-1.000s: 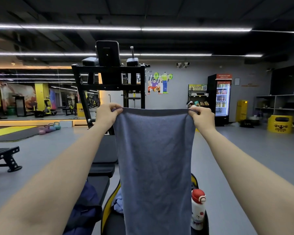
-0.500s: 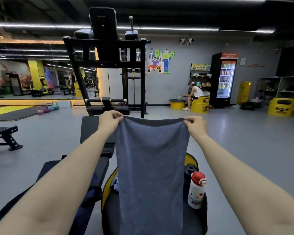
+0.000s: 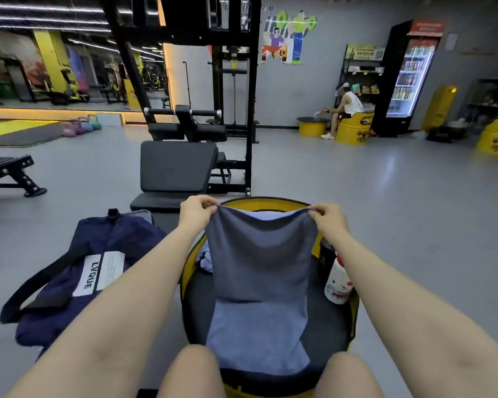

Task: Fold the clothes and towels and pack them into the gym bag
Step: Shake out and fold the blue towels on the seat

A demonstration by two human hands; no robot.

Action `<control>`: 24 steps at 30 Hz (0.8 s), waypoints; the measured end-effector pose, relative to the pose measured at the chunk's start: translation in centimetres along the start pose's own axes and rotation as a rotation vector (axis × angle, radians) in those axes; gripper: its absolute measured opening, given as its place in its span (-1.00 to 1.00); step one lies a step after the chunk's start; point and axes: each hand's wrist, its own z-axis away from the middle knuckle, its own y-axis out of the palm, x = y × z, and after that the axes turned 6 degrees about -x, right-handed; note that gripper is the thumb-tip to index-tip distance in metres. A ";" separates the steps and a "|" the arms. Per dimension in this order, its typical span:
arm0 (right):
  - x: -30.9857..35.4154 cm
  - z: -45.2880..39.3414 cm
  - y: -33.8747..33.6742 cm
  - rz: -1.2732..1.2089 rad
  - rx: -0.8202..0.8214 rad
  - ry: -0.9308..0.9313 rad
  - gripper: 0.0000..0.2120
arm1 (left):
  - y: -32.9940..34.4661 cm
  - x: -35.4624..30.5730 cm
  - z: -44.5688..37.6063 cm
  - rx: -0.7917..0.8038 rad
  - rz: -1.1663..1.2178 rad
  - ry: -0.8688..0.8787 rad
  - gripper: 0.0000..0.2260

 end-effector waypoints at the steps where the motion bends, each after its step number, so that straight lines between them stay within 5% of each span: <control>1: -0.6 0.7 0.5 0.021 0.014 -0.002 -0.79 | 0.5 0.9 0.6 0.014 -0.005 -0.021 -0.88; 24: -13.6 11.8 5.7 0.304 0.362 0.134 -0.81 | 7.8 13.3 12.7 0.355 -0.193 -0.229 -0.89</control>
